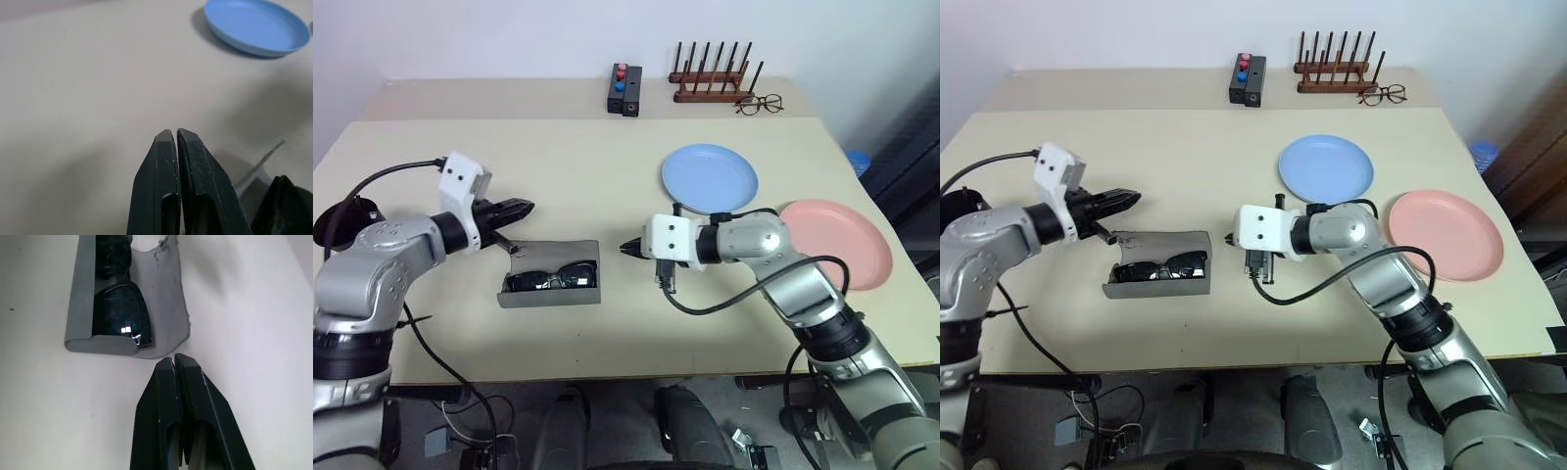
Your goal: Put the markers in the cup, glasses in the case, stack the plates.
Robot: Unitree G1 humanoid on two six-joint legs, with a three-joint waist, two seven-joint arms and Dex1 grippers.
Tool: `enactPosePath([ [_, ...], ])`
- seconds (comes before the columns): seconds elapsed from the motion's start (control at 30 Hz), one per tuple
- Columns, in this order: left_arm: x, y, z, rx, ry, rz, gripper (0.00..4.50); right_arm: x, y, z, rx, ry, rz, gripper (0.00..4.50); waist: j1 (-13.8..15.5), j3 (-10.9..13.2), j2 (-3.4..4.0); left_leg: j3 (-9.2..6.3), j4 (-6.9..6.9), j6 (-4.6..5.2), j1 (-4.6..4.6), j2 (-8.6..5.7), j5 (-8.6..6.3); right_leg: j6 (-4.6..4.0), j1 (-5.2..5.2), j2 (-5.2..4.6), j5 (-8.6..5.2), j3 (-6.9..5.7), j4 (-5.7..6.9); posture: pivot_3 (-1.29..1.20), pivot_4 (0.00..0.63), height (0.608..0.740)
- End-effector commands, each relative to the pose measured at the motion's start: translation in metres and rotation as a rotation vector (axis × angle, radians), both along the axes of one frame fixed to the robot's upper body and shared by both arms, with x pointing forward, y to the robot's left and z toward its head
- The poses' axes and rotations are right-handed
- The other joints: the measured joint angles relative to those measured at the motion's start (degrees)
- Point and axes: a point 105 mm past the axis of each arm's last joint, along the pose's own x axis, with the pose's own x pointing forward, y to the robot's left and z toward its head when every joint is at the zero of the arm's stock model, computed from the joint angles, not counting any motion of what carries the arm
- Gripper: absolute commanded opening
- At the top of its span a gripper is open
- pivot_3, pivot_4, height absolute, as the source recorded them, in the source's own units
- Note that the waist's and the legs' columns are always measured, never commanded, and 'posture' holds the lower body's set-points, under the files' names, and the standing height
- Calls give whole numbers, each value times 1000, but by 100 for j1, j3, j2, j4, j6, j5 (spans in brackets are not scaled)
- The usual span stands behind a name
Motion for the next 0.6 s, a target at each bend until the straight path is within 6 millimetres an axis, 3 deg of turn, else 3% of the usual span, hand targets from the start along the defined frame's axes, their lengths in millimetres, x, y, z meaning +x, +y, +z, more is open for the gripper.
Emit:
enactPosePath([
  [0.03, -3, -6, -14, 81, 97, -99, 101, -15, -6, 13, 49, -19, 37, 0, 1, 0, 0, 0, -1, 0, 0, 0, 0, 1, -1, 0, 0, 0, 0, 0, 150, 738],
  [0.27, -37, -12, -23, 175, 164, -360, 101, -18, -10, 12, 63, -15, 15, 0, 3, 2, 3, 0, -2, 0, 0, 1, 0, -2, -2, -1, -3, 0, 3, 0, 150, 738],
  [0.6, -78, -5, -39, 263, 203, -478, 101, -13, -9, 14, 71, -21, 8, 0, 9, 2, 3, 2, 0, 0, -2, 0, 0, -4, -2, -5, -4, 0, -1, 0, 150, 738],
])
